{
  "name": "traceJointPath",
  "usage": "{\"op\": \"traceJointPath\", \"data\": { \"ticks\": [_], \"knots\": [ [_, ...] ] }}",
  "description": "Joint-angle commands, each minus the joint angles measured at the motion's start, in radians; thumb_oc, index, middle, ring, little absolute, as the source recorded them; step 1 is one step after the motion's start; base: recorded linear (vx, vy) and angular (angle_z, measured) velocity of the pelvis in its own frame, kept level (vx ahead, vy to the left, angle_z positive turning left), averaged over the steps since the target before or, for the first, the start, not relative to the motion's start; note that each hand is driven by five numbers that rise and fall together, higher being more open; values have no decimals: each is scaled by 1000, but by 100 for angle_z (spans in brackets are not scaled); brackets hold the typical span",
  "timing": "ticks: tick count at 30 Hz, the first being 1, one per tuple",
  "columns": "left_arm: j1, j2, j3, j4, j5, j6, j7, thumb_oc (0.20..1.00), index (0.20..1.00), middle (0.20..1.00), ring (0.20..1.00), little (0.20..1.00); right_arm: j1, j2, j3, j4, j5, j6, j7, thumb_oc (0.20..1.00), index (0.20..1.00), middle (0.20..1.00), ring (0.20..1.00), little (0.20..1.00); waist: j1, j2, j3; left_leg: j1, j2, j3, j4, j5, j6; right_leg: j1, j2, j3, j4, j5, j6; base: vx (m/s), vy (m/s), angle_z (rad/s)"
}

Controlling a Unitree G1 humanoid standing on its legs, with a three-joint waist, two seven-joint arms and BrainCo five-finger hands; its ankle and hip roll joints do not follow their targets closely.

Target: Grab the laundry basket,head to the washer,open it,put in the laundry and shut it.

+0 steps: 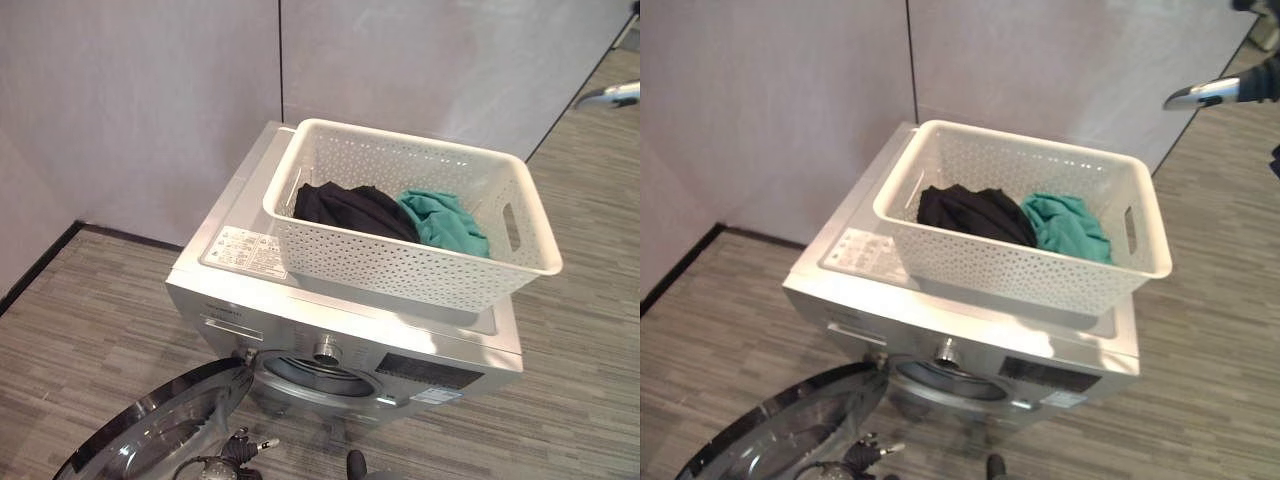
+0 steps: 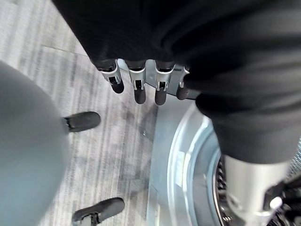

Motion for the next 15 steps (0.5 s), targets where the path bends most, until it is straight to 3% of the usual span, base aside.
{"op": "traceJointPath", "data": {
  "ticks": [1,15],
  "knots": [
    [-22,37,-31,87,-23,-14,-22,1000,1000,1000,1000,1000,-109,-32,74,13,24,-29,26,1000,1000,1000,1000,1000,44,-73,-63,44,27,26,7,-52,-31,-53,-62,-12,115,-41,58,1,6,-4],
    [-23,31,-22,87,-49,0,-66,1000,1000,1000,1000,1000,-191,-47,370,46,-159,39,148,1000,1000,1000,1000,1000,66,-91,-46,7,38,10,6,-36,-43,-60,-69,-52,116,-46,56,-6,3,2]
  ]
}}
